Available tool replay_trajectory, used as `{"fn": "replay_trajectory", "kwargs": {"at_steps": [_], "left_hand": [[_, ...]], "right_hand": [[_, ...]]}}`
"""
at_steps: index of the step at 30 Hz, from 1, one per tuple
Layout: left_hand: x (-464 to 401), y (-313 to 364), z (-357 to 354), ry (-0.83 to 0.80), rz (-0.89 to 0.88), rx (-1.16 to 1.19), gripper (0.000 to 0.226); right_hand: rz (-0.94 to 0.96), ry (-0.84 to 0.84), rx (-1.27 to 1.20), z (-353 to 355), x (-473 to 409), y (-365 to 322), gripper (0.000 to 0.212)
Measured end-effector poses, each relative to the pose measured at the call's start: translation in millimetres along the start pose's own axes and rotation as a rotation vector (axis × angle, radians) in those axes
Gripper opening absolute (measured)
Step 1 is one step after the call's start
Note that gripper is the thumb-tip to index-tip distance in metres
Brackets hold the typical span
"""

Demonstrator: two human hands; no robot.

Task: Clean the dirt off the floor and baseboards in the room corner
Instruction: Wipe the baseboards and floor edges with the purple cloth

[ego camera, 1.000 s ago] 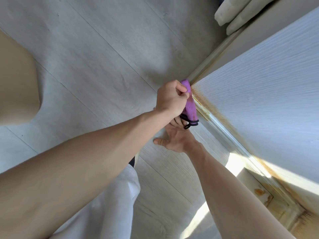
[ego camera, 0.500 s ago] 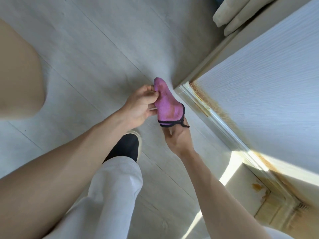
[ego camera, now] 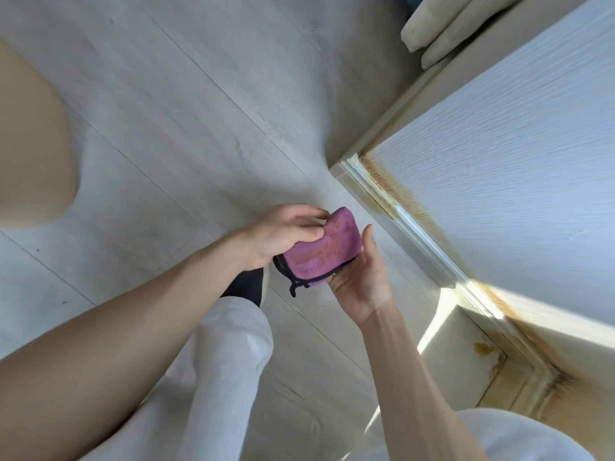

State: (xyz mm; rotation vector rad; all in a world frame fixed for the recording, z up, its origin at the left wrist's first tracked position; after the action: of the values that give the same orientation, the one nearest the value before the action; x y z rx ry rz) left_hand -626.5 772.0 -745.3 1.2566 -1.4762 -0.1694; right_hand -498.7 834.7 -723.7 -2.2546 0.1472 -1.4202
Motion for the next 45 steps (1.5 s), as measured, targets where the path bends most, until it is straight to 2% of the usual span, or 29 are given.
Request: {"fn": "replay_trajectory", "kwargs": {"at_steps": [3,5,7,10,13,16,19,22,28,30,35,39,41,45], "left_hand": [[-1.7,4.7,8.4,0.178,-0.095,-0.387,0.039],[-1.9,7.2,9.7,0.226,-0.147,-0.555,0.038],[-0.4,8.5,12.0,0.253,-0.179,-0.623,0.036],[3.3,7.5,15.2,0.292,-0.2,-0.692,0.031],[5.4,2.1,14.2,0.285,-0.208,-0.716,0.027],[7.9,-0.3,17.1,0.296,-0.218,-0.722,0.026],[11.9,-2.4,21.8,0.32,-0.223,-0.715,0.024],[14.3,-3.7,25.7,0.329,-0.23,-0.711,0.024],[19.0,-1.2,24.0,0.343,-0.272,-0.714,0.021],[19.0,-0.9,21.6,0.333,-0.278,-0.719,0.02],[19.1,-4.2,26.5,0.366,-0.279,-0.708,0.018],[19.4,-2.5,21.6,0.351,-0.292,-0.722,0.018],[20.3,-1.1,23.0,0.35,-0.292,-0.715,0.018],[20.4,-4.4,26.7,0.363,-0.281,-0.712,0.018]], "right_hand": [[0.026,0.132,0.065,13.8,6.5,-1.6,0.046],[0.073,0.248,0.085,27.5,11.4,-8.6,0.033],[0.147,0.393,0.036,46.1,17.1,-19.9,0.023],[0.27,0.609,-0.079,69.2,31.8,-35.7,0.02],[0.337,0.717,-0.161,77.2,43.2,-44.0,0.018],[0.379,0.741,-0.163,78.0,43.5,-53.3,0.018],[0.435,0.788,-0.056,72.0,34.0,-65.7,0.01],[0.521,0.81,0.024,62.9,24.0,-73.8,0.013],[0.632,0.79,0.404,21.5,-1.2,-84.8,0.023],[0.637,0.788,0.419,21.9,0.3,-82.1,0.028],[0.649,0.78,0.262,60.1,22.9,-84.6,0.03],[0.725,0.757,0.517,17.3,16.0,-106.2,0.016],[0.721,0.741,0.544,14.0,18.9,-98.3,0.015],[0.745,0.811,0.529,48.0,49.9,-89.3,0.015]]}}
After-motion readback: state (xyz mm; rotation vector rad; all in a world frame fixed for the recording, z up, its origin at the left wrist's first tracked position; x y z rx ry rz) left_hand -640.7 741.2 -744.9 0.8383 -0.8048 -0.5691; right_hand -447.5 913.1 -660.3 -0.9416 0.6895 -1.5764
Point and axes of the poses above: each hand's wrist, its own x-axis away from the middle knuckle, its own z-axis out of the back of the hand, y = z × x, the point moved 8 cm from there along -x, towards the middle knuckle, and after that the axes turned 1 degree about -z, right-handed, at the moved point
